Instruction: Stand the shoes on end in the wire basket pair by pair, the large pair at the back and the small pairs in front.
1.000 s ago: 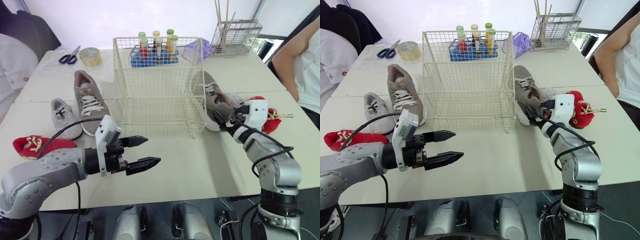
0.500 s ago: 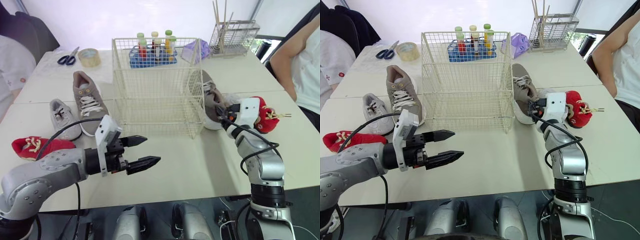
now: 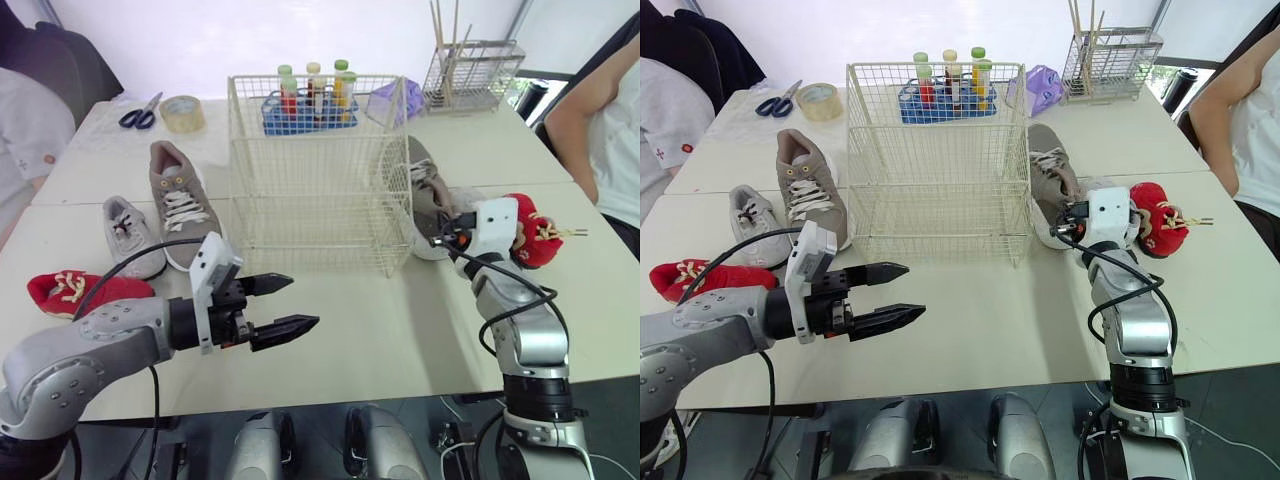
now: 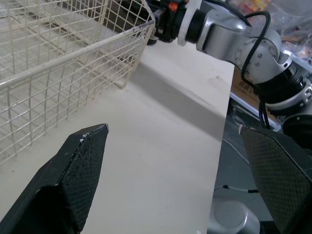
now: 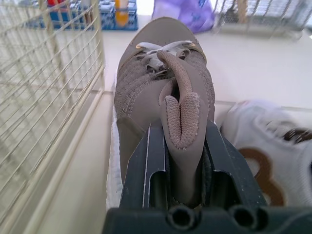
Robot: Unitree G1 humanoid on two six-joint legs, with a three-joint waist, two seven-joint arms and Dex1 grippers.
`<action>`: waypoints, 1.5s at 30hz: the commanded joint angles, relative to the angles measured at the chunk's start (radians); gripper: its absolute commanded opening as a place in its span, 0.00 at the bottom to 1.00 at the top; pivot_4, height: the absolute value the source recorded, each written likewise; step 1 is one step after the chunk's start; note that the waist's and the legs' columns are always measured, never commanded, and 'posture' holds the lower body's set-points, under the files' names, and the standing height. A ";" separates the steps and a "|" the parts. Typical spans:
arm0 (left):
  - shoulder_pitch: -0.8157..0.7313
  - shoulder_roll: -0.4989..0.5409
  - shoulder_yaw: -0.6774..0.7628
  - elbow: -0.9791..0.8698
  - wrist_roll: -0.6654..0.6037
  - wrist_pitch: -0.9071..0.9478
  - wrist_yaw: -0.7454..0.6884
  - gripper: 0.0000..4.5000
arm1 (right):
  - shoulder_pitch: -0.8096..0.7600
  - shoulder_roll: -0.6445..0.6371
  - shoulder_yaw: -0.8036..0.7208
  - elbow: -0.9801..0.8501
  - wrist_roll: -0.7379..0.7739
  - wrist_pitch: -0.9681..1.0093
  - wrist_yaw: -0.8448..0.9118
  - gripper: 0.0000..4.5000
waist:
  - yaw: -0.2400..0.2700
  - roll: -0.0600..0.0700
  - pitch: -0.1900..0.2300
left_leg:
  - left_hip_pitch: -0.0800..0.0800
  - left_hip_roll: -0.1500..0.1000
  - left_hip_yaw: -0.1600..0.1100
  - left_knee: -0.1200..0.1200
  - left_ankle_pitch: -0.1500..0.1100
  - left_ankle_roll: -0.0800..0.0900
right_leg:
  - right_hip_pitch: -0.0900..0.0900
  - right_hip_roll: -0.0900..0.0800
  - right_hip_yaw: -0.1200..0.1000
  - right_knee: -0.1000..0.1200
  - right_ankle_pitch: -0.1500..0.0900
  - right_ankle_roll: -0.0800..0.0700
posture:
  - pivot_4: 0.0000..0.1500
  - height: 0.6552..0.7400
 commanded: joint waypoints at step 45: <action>0.213 0.406 0.929 0.433 -0.586 0.252 -0.171 1.00 | -1.287 -0.581 0.660 0.626 0.734 -0.508 1.488 0.04 | -0.008 0.004 0.005 | -0.004 0.000 0.006 -0.003 -0.004 -0.002 | -0.009 -0.009 0.000 0.001 -0.001 -0.001 | 1.00 1.00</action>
